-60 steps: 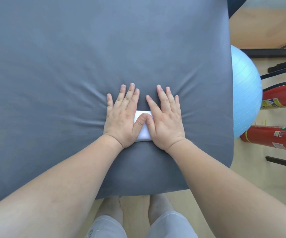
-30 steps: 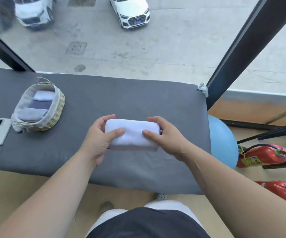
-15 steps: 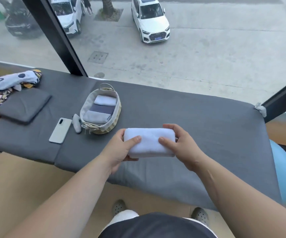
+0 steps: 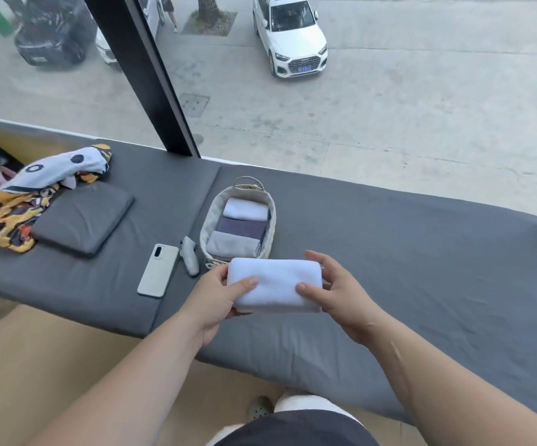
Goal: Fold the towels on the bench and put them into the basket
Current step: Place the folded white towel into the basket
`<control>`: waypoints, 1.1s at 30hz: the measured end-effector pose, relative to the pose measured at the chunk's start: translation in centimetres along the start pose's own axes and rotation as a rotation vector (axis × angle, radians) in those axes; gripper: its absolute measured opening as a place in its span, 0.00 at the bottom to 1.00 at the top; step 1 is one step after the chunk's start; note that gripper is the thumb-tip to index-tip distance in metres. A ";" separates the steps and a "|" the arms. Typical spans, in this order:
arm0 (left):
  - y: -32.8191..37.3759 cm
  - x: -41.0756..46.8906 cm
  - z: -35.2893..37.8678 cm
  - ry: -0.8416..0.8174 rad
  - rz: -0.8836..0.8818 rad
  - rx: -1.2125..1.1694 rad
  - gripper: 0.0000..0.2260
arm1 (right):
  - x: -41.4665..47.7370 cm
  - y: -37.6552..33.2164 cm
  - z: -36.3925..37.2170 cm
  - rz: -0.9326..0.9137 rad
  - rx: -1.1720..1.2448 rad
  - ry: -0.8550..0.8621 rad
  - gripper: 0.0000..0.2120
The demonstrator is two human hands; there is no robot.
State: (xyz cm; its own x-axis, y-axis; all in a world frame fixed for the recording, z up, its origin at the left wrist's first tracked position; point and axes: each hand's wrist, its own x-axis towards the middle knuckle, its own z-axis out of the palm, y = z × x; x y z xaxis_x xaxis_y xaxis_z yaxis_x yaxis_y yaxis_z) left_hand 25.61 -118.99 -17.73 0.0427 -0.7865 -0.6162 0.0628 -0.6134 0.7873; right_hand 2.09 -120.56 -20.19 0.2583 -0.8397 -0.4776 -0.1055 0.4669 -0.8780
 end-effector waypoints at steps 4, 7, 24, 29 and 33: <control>1.4 2.4 -2.4 -0.037 -0.051 -0.018 0.12 | 3.1 -1.4 1.4 0.025 0.012 -0.022 0.31; 2.6 4.2 -3.8 -0.033 -0.054 -0.004 0.12 | 5.3 -2.6 2.9 0.016 -0.007 0.034 0.30; 6.8 20.8 -16.2 -0.207 -0.185 0.257 0.13 | 18.9 -3.6 15.1 0.098 0.078 0.421 0.07; 4.9 26.0 -14.8 -0.176 -0.202 0.296 0.11 | 22.9 -1.9 14.0 0.192 -0.019 0.469 0.12; 3.8 30.1 -13.6 -0.093 -0.175 0.306 0.09 | 26.7 -0.4 12.4 0.237 -0.020 0.433 0.08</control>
State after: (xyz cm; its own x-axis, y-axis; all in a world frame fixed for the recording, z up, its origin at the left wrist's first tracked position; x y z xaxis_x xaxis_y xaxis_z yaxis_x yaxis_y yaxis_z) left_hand 40.70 -144.00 -33.58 -0.0340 -0.6622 -0.7485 -0.2412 -0.7214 0.6492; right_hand 20.95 -139.72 -32.18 -0.1972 -0.7511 -0.6301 -0.1323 0.6572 -0.7420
